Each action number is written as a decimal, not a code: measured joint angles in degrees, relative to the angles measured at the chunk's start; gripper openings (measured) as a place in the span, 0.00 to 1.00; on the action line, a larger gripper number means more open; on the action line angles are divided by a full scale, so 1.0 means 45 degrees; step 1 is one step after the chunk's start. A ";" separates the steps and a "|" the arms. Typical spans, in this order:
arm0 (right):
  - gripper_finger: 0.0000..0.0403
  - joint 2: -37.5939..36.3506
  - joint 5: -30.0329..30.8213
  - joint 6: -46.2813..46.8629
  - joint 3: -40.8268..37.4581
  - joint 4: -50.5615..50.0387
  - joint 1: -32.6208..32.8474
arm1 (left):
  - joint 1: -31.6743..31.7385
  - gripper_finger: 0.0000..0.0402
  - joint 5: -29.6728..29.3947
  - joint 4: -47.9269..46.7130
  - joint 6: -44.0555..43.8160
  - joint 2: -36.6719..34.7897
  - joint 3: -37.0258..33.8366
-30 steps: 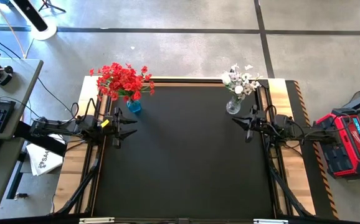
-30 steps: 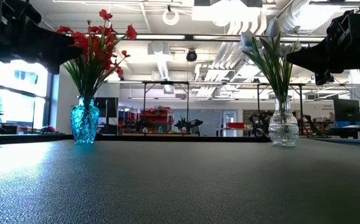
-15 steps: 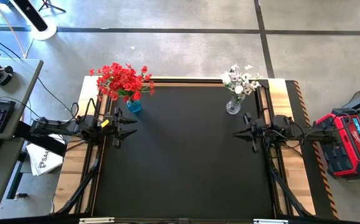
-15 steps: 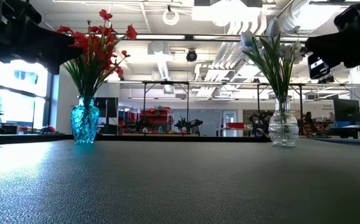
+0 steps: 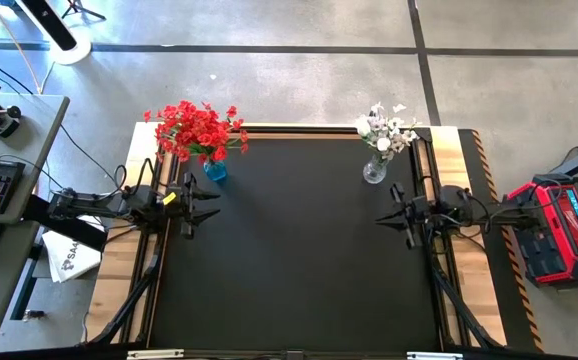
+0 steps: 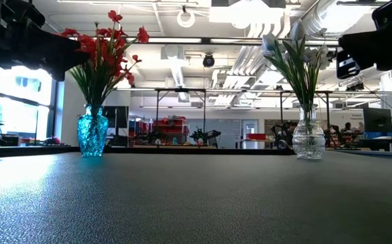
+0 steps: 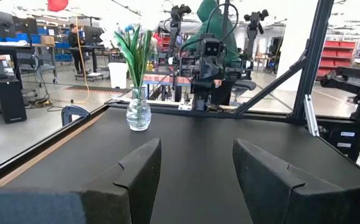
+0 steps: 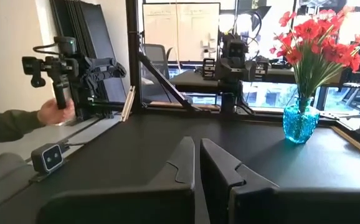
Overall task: Sort flowers into vase by color
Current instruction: Return to Home Position
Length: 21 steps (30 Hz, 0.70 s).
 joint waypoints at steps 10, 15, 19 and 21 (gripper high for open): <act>0.00 0.0000 0.1391 0.0971 0.0000 -0.0316 0.0000 | 0.0000 0.46 0.0000 0.0002 0.0010 0.0000 0.0000; 0.00 0.0000 0.1391 0.0557 0.0000 -0.0355 0.0000 | 0.0000 0.46 -0.0003 0.0018 0.0437 0.0000 0.0000; 0.00 0.0000 0.1391 0.0675 0.0000 -0.0355 0.0000 | -0.0010 0.46 0.0352 -0.0074 0.0461 0.0110 0.0000; 0.00 0.0000 0.1391 0.0675 0.0000 -0.0355 0.0000 | -0.0010 0.46 0.0379 -0.0068 0.0458 0.0170 0.0000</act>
